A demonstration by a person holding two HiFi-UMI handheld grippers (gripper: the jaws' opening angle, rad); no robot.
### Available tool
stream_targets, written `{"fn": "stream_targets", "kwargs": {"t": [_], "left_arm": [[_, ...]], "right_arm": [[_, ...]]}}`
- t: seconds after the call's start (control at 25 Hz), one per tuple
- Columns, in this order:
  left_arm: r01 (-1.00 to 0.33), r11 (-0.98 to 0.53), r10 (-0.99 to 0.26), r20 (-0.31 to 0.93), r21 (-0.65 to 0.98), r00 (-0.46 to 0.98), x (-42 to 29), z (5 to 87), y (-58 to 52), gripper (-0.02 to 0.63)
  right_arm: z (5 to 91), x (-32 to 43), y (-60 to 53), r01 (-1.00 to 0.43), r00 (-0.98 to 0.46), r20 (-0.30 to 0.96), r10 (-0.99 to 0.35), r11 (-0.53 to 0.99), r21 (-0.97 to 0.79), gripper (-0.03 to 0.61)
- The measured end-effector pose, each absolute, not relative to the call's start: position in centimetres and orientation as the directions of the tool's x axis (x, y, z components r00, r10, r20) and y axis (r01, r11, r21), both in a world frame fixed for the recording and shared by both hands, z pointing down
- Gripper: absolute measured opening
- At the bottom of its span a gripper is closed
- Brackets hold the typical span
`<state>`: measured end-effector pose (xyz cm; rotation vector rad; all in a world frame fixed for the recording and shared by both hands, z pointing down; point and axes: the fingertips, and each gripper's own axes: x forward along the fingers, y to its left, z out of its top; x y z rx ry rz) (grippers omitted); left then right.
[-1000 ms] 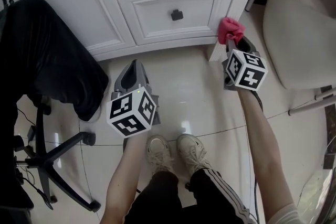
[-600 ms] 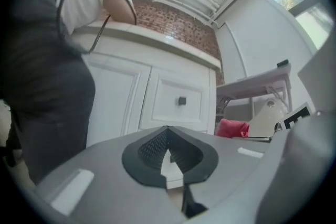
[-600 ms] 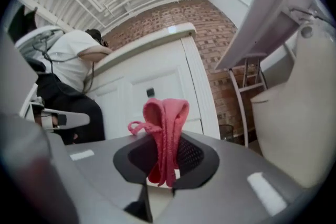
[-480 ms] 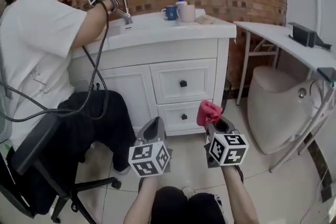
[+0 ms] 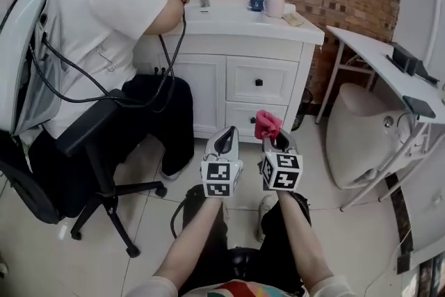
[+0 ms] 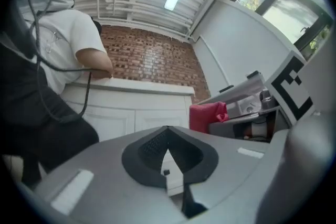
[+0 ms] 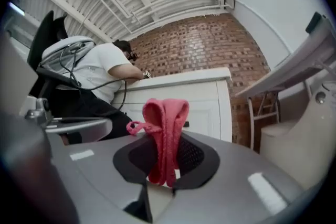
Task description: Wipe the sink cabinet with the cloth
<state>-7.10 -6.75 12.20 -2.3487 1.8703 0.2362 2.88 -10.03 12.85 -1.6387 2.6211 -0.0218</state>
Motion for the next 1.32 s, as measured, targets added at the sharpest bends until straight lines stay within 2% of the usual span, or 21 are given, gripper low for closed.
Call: {"fn": "stream_targets", "kwargs": {"t": [0.08, 0.2, 0.44, 0.72, 1.08, 1.32], "left_arm": [[-0.977, -0.211, -0.965, -0.166, 0.025, 0.204, -7.1, 13.3, -7.5, 0.014], [-0.975, -0.223, -0.964, -0.144, -0.019, 0.224, -6.0, 12.8, -8.8, 0.014], [-0.979, -0.191, -0.971, -0.16, 0.066, 0.179, -7.0, 12.1, -10.6, 0.014], [-0.981, -0.193, -0.97, -0.153, 0.026, 0.187, -7.5, 12.9, -10.1, 0.014], [-0.979, -0.204, -0.967, -0.159, 0.026, 0.197, -7.6, 13.4, -9.4, 0.014], [-0.975, -0.197, -0.971, -0.154, 0.102, 0.18, -7.8, 13.8, -9.3, 0.014]], "right_arm": [[12.8, 3.1, -9.7, -0.883, -0.454, -0.054, -0.889, 0.457, -0.109, 0.063], [11.1, 3.8, -9.7, -0.892, -0.435, -0.094, -0.895, 0.443, -0.09, 0.063], [11.5, 5.2, -11.3, -0.906, -0.404, -0.081, -0.911, 0.411, -0.102, 0.061], [12.3, 6.9, -10.7, -0.907, -0.375, -0.069, -0.924, 0.382, -0.18, 0.061], [13.1, 8.7, -10.2, -0.931, -0.345, -0.05, -0.937, 0.348, -0.105, 0.061], [13.6, 8.4, -10.0, -0.936, -0.347, -0.035, -0.937, 0.349, -0.048, 0.061]]}}
